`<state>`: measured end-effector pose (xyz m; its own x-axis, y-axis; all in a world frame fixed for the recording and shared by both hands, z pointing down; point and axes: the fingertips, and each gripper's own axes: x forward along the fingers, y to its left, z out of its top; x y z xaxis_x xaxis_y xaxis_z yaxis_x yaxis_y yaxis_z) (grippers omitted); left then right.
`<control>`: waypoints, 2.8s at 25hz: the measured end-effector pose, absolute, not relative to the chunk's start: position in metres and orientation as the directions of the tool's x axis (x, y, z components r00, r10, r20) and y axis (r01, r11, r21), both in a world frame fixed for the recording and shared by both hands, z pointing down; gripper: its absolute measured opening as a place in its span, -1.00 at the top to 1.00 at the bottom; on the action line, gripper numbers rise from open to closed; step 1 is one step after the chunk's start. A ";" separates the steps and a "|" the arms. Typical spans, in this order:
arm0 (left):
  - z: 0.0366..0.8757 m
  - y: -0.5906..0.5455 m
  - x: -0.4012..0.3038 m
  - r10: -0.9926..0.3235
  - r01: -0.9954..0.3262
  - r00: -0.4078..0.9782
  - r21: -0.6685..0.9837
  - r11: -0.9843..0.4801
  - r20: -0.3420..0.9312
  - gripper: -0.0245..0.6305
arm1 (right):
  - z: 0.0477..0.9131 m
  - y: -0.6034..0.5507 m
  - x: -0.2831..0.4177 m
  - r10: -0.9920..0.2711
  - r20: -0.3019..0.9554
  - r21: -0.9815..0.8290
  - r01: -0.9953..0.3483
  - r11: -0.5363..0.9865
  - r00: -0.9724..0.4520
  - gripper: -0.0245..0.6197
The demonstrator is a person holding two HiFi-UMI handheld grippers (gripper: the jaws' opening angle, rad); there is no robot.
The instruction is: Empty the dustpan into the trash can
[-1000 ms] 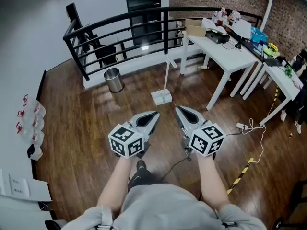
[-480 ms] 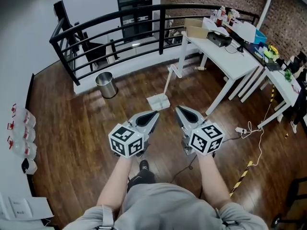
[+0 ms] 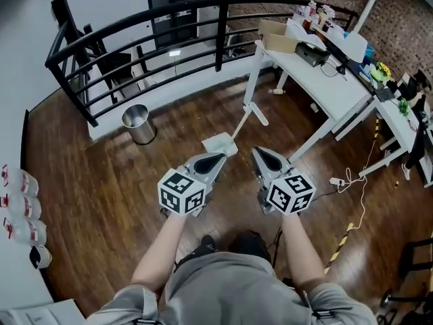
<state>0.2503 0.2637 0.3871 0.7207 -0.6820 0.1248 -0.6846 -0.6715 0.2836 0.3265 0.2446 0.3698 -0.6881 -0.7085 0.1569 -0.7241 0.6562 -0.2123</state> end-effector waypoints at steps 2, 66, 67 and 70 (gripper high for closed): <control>0.396 0.245 0.246 -0.668 -0.674 0.731 0.294 -0.678 0.135 0.91 | 0.382 0.223 0.325 -0.724 0.176 -0.225 -0.743 0.630 -0.667 0.92; 0.575 -0.004 0.194 -0.243 -0.442 0.883 0.537 -0.719 0.401 0.91 | 0.635 -0.147 0.362 -0.884 0.452 -0.209 -0.978 0.028 -0.121 0.35; 0.575 -0.005 0.194 -0.244 -0.442 0.883 0.536 -0.719 0.401 0.91 | 0.631 -0.148 0.359 -0.885 0.446 -0.198 -0.979 0.045 -0.131 0.36; 0.573 -0.008 0.193 -0.255 -0.450 0.880 0.530 -0.718 0.402 0.91 | 0.618 -0.151 0.352 -0.886 0.432 -0.171 -0.980 0.102 -0.168 0.36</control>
<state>0.1929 -0.0081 0.5734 0.8796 -0.2550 0.4015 -0.4504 -0.7182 0.5304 0.3521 -0.1512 0.6176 -0.1680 -0.8860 0.4321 -0.9799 0.1022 -0.1713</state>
